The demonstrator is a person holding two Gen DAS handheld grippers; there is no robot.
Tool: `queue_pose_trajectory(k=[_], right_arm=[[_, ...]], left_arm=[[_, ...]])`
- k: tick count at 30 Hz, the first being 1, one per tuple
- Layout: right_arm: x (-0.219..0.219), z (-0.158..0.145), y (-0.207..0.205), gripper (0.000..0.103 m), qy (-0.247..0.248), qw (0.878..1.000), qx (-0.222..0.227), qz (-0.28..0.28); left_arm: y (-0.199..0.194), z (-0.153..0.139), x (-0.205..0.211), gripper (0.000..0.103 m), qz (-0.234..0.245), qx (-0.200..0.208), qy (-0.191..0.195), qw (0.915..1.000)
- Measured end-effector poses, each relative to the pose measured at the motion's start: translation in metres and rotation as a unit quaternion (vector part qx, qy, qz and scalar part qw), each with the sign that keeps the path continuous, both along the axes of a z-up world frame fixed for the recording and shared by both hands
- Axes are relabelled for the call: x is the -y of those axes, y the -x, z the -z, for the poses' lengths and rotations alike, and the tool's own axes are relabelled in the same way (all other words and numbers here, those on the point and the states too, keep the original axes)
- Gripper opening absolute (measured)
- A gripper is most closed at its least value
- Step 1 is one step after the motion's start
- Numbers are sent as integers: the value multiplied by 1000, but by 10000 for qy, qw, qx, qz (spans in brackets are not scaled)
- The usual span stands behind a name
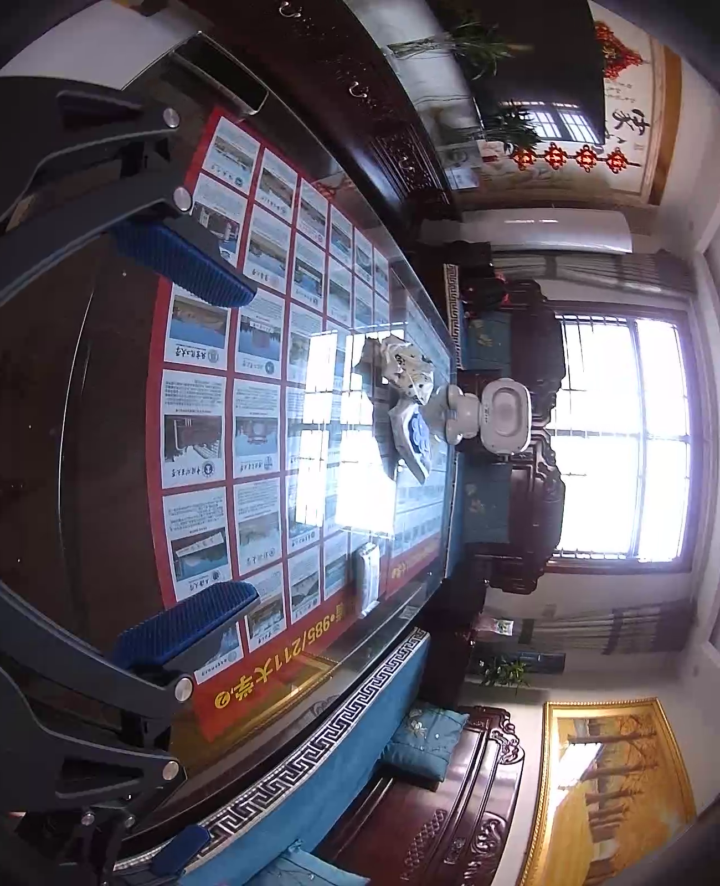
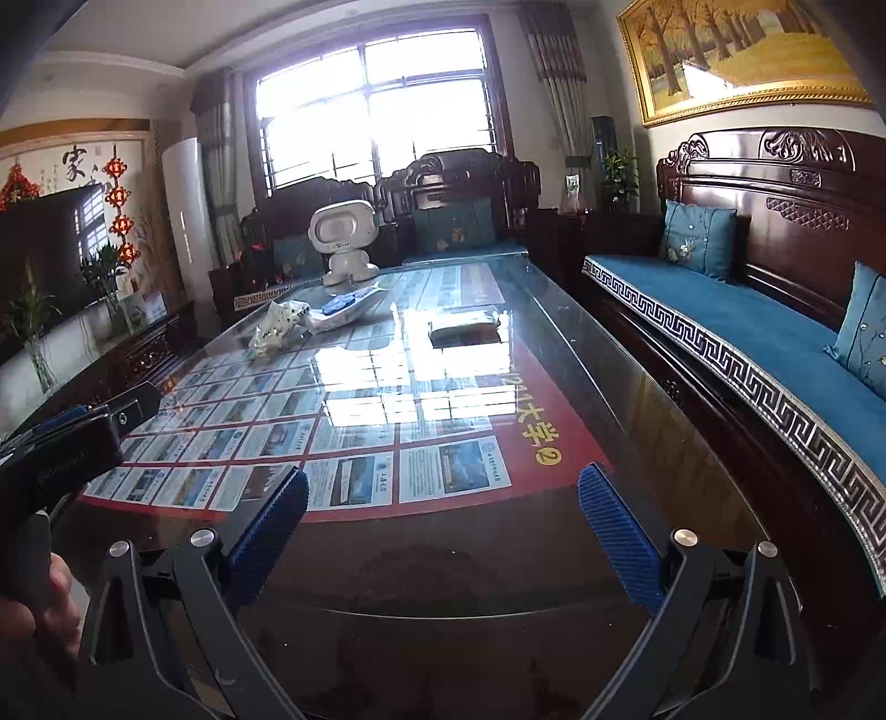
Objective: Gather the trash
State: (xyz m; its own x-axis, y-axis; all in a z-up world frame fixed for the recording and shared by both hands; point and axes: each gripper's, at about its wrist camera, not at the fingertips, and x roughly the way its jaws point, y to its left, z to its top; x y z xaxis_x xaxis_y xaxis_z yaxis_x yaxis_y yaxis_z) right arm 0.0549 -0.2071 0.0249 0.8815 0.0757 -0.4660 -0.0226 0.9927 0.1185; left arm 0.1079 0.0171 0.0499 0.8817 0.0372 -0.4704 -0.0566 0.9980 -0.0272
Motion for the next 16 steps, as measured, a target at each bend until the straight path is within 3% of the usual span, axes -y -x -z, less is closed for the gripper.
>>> queue_pose_trajectory(k=[10,16], right_arm=[[-7,6,-19,95,-4,9998,-154,-131],[-12,13,-35,95,0,9994,-275,-190]], left_arm=[[-23,6,-7,99,-57,-105,2,9999],[-48,18,-10,99,68,-366,44,9993]])
